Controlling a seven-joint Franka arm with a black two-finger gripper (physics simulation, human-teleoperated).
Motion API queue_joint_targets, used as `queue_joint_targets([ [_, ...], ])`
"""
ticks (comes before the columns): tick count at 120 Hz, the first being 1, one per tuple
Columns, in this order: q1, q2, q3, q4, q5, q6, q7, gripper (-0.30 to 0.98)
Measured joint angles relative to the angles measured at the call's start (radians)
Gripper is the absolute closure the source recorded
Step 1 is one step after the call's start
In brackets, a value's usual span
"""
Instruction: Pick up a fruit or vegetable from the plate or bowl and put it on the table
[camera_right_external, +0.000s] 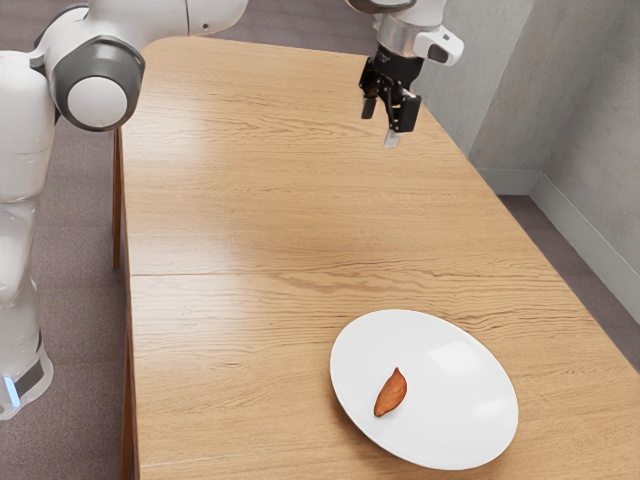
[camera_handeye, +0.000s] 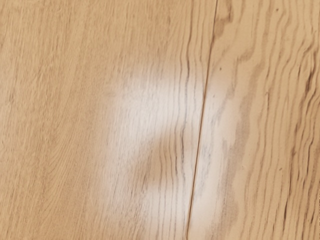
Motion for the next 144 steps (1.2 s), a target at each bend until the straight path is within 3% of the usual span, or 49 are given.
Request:
queue_joint_targets([
  [46, -0.045, 0.015, -0.024, 0.029, -0.004, 0.025, -0.016, 0.00],
  [68, -0.070, 0.085, -0.023, 0.023, -0.007, 0.042, -0.021, 0.00],
  [74, -0.122, 0.092, 0.007, -0.021, -0.008, 0.065, -0.027, 0.00],
  [90, -0.583, 0.050, 0.388, -0.270, -0.079, 0.175, -0.078, 0.00],
  [100, -0.735, 0.024, 0.483, -0.360, -0.120, 0.229, -0.133, 0.00],
  [112, -0.798, 0.001, 0.509, -0.422, -0.160, 0.280, -0.216, 0.00],
  [144, -0.818, 0.063, 0.509, -0.407, -0.265, 0.356, -0.457, 0.00],
])
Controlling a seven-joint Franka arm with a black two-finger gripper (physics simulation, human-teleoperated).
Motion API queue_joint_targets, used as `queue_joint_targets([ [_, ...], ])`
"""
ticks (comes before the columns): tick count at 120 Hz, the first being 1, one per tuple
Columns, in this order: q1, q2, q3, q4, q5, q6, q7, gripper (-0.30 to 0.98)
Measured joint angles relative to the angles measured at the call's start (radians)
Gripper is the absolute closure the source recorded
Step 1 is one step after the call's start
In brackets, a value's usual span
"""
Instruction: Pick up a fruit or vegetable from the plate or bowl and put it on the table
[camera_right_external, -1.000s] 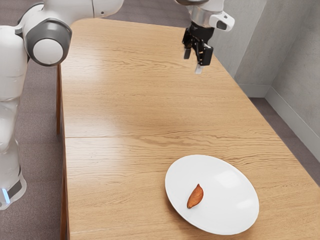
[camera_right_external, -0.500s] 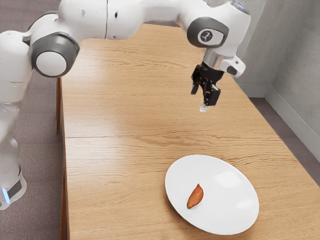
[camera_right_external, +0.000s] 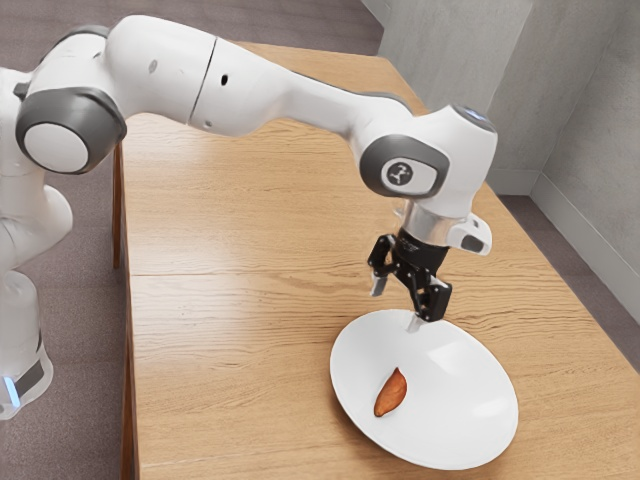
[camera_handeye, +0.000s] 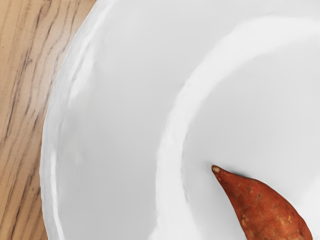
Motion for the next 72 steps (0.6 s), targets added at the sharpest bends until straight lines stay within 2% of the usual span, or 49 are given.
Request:
queue_joint_targets([
  [16, -0.002, 0.064, -0.006, 0.064, -0.042, 0.014, -0.093, 0.00],
  [38, -0.003, 0.078, -0.030, 0.081, -0.066, 0.023, -0.191, 0.00],
  [72, -0.031, -0.011, -0.023, -0.004, -0.062, 0.029, -0.293, 0.00],
])
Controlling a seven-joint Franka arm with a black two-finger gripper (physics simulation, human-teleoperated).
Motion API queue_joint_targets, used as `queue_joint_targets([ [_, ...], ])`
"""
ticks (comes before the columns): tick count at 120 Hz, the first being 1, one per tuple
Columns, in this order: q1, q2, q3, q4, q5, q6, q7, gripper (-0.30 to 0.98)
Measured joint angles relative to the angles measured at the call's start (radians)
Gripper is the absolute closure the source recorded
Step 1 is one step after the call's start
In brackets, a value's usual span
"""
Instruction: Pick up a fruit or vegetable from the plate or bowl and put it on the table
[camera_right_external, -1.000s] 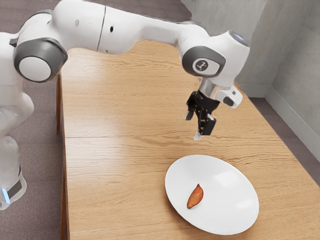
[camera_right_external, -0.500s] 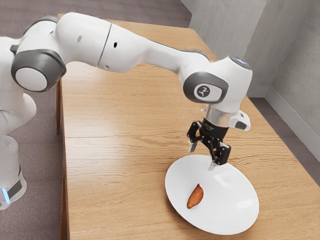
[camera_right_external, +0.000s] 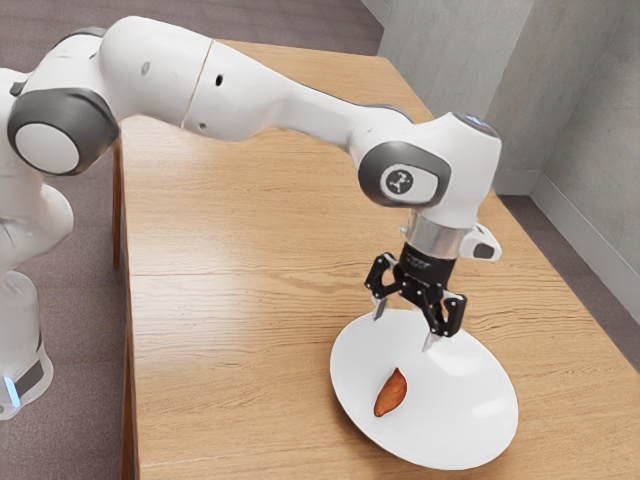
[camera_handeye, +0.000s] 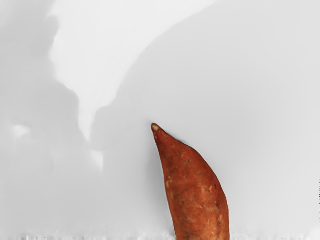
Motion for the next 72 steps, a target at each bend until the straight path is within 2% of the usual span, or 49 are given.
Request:
queue_joint_targets([
  [28, -0.030, -0.014, 0.001, -0.030, -0.001, 0.003, -0.054, 0.00],
  [72, -0.065, 0.029, -0.002, -0.037, -0.007, 0.007, -0.107, 0.00],
])
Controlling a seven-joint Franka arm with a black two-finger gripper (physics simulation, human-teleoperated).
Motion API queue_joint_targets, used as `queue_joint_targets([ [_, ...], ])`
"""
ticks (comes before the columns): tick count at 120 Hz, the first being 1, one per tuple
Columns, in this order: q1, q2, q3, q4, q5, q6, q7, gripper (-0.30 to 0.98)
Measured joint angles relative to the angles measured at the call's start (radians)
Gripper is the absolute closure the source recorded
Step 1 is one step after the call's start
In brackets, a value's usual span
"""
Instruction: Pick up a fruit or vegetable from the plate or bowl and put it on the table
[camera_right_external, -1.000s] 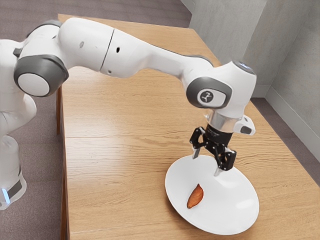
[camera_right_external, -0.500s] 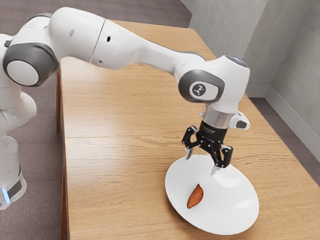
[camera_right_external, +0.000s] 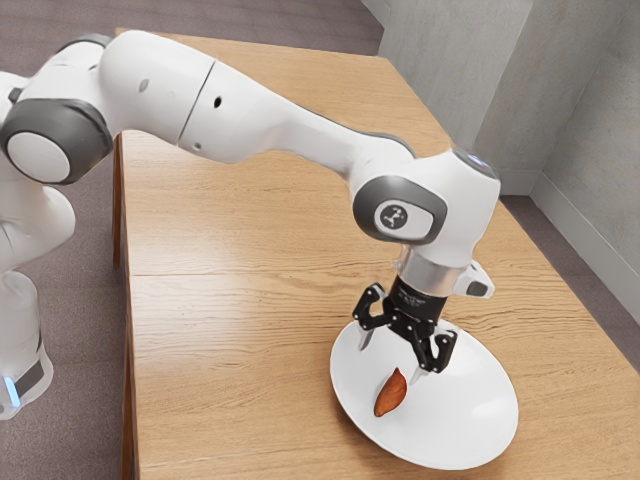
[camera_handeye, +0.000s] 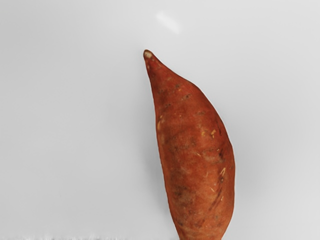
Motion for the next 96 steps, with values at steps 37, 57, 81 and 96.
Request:
queue_joint_targets([
  [37, -0.001, 0.001, 0.000, -0.007, -0.001, 0.000, -0.025, 0.00],
  [57, 0.004, -0.010, 0.005, -0.020, 0.003, 0.000, -0.033, 0.00],
  [81, 0.009, -0.009, 0.013, -0.021, 0.005, 0.000, -0.041, 0.00],
  [96, 0.010, 0.000, 0.013, -0.020, 0.005, 0.001, -0.044, 0.00],
])
